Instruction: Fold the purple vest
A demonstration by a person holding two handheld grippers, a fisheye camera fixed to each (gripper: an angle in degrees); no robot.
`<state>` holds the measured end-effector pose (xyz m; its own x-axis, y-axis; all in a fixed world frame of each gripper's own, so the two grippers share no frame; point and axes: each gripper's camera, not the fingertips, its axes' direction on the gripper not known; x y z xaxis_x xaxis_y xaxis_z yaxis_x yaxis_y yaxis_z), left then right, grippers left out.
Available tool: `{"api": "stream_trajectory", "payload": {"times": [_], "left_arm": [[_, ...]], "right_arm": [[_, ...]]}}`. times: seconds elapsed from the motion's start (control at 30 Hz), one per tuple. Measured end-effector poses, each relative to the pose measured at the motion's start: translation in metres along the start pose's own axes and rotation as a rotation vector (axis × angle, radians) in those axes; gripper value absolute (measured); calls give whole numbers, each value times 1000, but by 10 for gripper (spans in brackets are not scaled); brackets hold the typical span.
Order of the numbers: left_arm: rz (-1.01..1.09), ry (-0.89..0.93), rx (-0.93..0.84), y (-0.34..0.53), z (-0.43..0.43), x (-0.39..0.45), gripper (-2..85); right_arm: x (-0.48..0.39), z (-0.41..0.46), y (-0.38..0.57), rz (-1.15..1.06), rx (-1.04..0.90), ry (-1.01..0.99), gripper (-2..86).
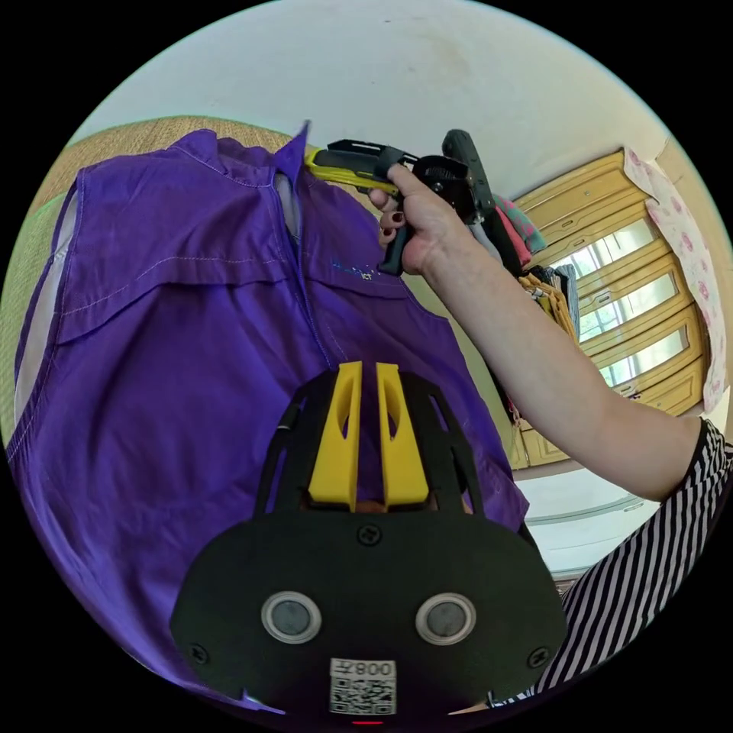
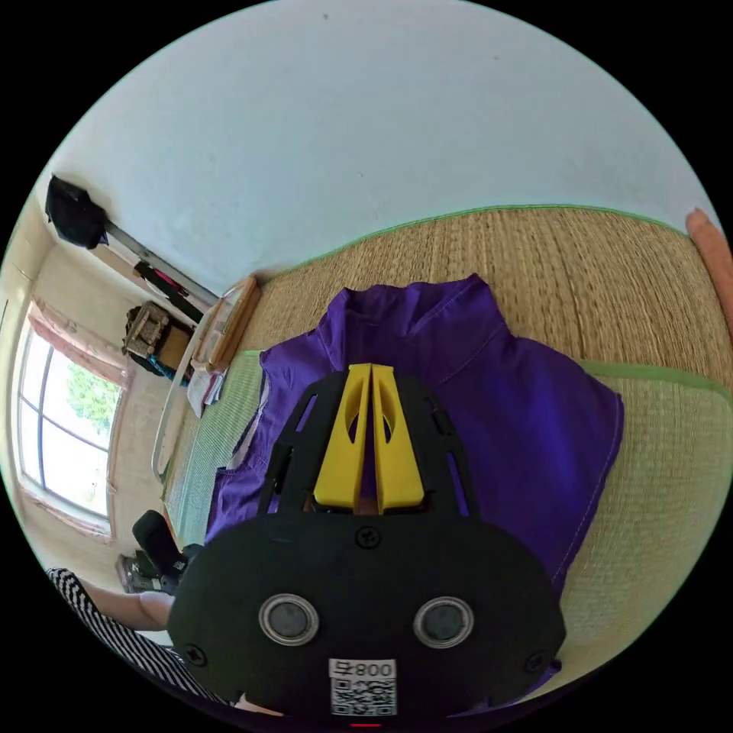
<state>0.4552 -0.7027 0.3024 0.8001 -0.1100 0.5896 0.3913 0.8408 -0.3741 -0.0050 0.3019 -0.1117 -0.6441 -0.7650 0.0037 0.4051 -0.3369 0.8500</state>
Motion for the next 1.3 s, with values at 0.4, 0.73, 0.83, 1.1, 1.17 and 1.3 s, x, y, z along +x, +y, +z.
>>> {"api": "stream_trajectory", "payload": {"times": [0.4, 0.73, 0.83, 1.1, 1.17, 1.3], "left_arm": [[-57, 82, 36, 16, 4, -24, 4], [-32, 39, 77, 29, -15, -9, 2], [-45, -17, 96, 36, -24, -7, 2], [-56, -48, 55, 42, -29, -1, 1], [-30, -48, 54, 40, -31, 5, 1], [23, -106, 2, 36, -25, 17, 1]], "right_arm": [[-25, 51, -9, -84, -84, 105, 1], [-38, -6, 7, -119, 3, 67, 1], [-37, -29, 30, -126, 50, 91, 1], [-21, -7, 60, -69, -99, 31, 1], [-19, -35, 73, -74, -36, 9, 0], [6, -67, 104, -10, 11, 103, 0]]}}
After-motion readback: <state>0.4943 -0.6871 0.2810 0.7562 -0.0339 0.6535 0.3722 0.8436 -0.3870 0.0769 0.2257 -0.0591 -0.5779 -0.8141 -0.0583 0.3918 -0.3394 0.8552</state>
